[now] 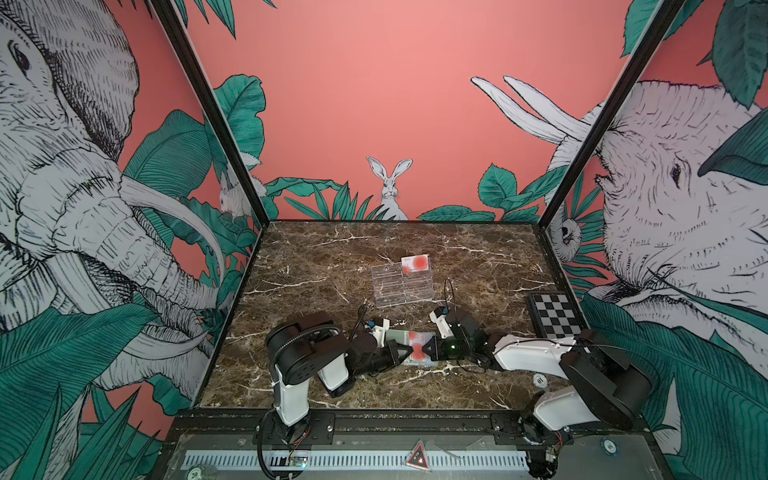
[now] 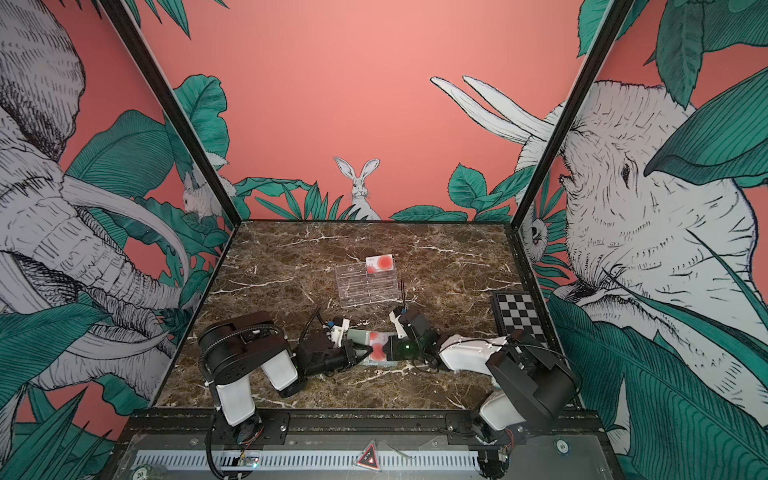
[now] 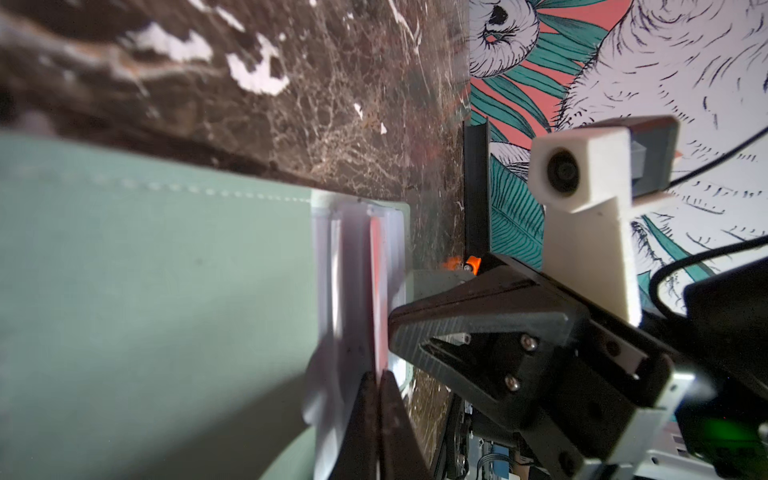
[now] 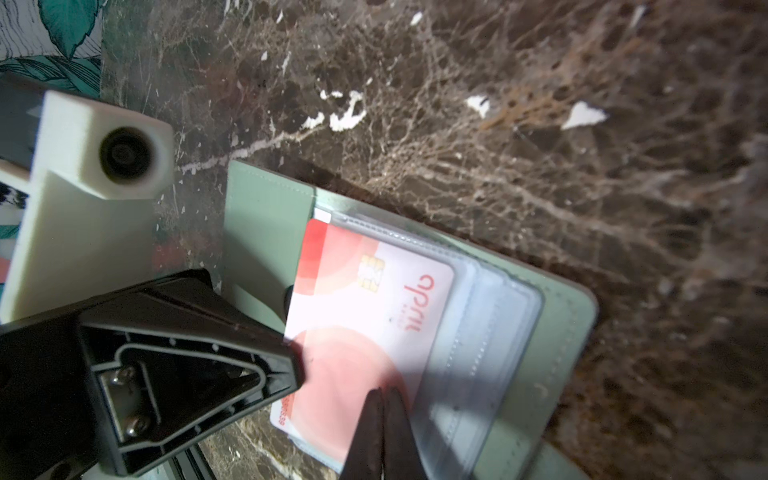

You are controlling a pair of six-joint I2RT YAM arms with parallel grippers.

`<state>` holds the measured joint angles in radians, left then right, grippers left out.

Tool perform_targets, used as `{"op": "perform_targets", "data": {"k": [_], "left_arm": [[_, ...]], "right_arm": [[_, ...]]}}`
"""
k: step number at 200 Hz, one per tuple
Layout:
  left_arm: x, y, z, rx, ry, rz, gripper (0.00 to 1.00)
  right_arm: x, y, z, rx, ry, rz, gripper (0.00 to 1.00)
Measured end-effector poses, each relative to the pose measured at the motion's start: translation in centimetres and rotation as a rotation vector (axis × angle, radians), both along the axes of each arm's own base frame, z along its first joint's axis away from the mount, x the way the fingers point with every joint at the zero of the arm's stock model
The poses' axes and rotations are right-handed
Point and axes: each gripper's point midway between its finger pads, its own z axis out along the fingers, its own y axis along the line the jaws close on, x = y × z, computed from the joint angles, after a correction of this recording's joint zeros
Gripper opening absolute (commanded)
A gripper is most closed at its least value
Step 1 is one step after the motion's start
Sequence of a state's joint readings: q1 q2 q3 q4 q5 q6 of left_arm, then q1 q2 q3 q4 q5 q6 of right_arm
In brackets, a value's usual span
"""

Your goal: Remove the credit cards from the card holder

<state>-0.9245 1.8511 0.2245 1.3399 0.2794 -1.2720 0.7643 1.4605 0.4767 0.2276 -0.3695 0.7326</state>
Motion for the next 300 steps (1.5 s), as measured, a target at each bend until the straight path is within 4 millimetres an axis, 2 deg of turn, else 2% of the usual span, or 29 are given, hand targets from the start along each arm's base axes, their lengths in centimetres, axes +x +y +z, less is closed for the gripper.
{"op": "perform_targets", "data": {"k": [102,160,245,280,289,300], "left_arm": [[-0.2,0.4,0.0,0.002,-0.002,0.006,0.0],[-0.4,1.4,-0.3,0.061,0.012,0.025,0.0],[-0.1,2.7,2.3,0.228,-0.067,0.015,0.0],[-0.5,3.5,2.0,0.285,-0.061,0.001,0.0],[-0.7,3.6,2.1,0.294,-0.059,-0.002,0.0],[-0.7,3.8,2.7,0.299,-0.068,-0.006,0.0]], "right_arm": [[0.1,-0.7,-0.3,-0.033,-0.008,-0.02,0.0],[0.2,-0.9,-0.4,-0.042,-0.013,-0.027,0.0],[-0.1,-1.7,-0.2,-0.08,-0.017,-0.032,0.0],[-0.1,-2.2,0.8,-0.099,-0.037,-0.03,0.12],[0.1,-2.2,1.6,-0.099,-0.058,-0.026,0.18],[0.5,-2.1,3.1,-0.089,-0.091,-0.024,0.31]]}}
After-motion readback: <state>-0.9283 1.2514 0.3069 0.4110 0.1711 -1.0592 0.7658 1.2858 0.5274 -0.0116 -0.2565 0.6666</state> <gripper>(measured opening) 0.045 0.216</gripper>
